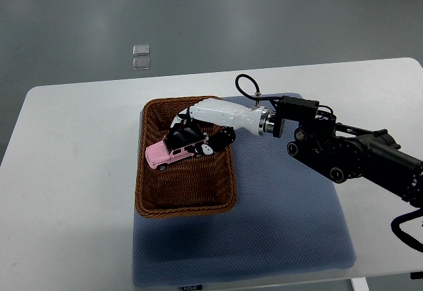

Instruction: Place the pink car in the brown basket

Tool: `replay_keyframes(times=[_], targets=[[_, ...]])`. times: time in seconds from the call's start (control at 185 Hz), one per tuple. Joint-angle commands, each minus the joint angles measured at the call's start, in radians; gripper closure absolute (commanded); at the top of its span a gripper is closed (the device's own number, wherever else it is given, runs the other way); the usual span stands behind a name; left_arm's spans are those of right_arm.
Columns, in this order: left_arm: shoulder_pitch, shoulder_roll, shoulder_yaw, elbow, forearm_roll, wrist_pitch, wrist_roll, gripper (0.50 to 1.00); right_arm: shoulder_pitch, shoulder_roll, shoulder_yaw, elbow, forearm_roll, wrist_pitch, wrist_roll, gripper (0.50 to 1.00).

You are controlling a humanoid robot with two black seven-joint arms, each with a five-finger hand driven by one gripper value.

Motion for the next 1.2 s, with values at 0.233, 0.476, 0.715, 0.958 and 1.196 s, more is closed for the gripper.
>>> replay_keyframes(times=[0.233, 0.476, 0.715, 0.958, 1.196], targets=[[0.0, 0.0, 0.003, -0.007, 0.0, 0.0, 0.0, 0.5, -0.009, -0.02, 0.001, -0.001, 0.011, -0.004, 0.0, 0.603], [0.0, 0.0, 0.003, -0.004, 0.0, 0.0, 0.0, 0.5, -0.011, -0.053, 0.025, 0.001, 0.027, -0.014, 0.0, 0.587], [0.0, 0.0, 0.003, 0.0, 0.0, 0.0, 0.0, 0.5, -0.017, -0.13, 0.136, 0.002, 0.399, -0.041, -0.016, 0.589], [0.0, 0.0, 0.002, 0.0, 0.0, 0.0, 0.0, 0.5, -0.117, -0.213, 0.231, -0.004, 0.963, -0.051, -0.181, 0.589], [0.0, 0.0, 0.003, 0.0, 0.0, 0.0, 0.0, 0.5, -0.195, -0.263, 0.231, -0.004, 1.273, -0.06, -0.244, 0.589]])
